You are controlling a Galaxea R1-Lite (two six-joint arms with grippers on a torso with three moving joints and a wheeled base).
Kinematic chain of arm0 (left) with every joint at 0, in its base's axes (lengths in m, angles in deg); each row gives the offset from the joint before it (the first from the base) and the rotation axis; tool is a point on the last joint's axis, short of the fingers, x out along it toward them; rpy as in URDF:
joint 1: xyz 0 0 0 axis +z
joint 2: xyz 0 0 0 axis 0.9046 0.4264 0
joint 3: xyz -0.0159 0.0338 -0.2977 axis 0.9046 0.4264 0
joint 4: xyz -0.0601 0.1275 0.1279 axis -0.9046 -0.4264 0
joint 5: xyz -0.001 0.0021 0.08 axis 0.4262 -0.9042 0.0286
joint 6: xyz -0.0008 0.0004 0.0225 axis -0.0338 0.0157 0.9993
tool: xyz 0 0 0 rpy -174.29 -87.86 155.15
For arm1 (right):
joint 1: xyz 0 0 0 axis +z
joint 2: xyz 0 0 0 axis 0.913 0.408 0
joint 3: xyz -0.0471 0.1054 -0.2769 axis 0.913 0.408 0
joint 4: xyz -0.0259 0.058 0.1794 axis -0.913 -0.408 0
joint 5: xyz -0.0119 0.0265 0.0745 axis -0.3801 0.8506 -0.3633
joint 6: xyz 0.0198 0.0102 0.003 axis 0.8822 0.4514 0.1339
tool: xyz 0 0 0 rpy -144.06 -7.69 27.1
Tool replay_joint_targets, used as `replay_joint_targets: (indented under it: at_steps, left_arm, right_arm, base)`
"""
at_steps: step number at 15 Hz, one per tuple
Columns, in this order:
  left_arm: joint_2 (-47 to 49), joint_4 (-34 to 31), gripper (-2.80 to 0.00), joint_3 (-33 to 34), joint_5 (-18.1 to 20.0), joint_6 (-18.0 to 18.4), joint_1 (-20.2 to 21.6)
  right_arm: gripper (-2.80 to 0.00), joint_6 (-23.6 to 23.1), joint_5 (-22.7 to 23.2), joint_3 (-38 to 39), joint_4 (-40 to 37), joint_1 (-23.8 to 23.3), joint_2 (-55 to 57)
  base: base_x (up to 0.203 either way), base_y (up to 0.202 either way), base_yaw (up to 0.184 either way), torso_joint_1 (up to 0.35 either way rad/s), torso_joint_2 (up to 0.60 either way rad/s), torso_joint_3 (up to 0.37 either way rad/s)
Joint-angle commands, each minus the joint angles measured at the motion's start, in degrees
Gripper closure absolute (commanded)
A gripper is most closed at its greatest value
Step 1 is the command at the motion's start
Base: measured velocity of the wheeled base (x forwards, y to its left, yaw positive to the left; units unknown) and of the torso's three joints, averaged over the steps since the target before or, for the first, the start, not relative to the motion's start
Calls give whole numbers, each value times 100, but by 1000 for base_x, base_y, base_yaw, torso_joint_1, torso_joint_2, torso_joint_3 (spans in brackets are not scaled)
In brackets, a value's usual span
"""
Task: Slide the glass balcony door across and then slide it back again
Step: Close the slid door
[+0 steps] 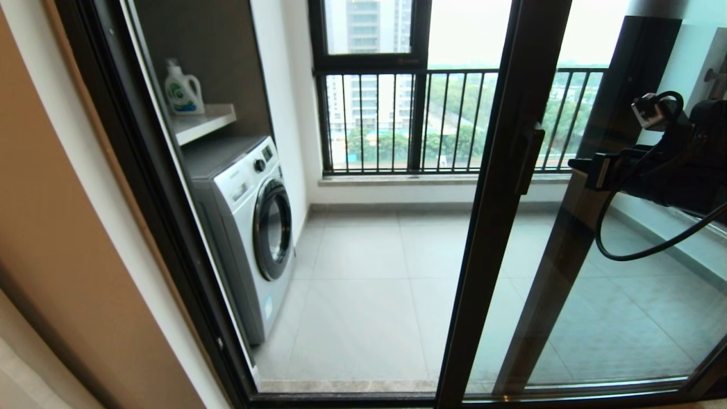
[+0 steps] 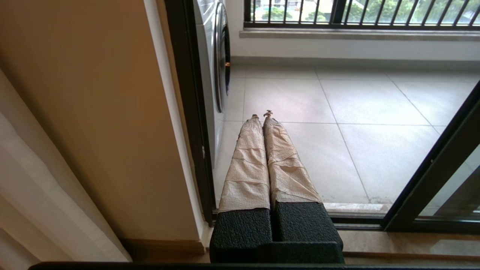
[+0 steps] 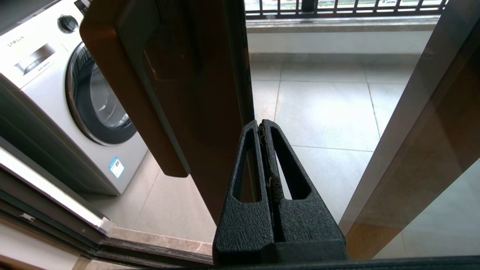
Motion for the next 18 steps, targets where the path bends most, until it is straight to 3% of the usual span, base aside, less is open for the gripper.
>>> replay_joint_targets:
  at_steps: [1,5,18]
  left_arm:
    - [9,0,0,0,-9,-2,1]
    - [9,0,0,0,-9,-2,1]
    - [9,0,0,0,-9,6,1]
  right_arm:
    - [0,9,12,140,41,0,15]
    - [0,300,-25,450,709,-21,73]
    - [0,310,-426,-490,615,495,709]
  base:
    - [0,0,0,0,0,0]
    - [0,0,0,0,0,0]
    - [0,0,0,0,0,0]
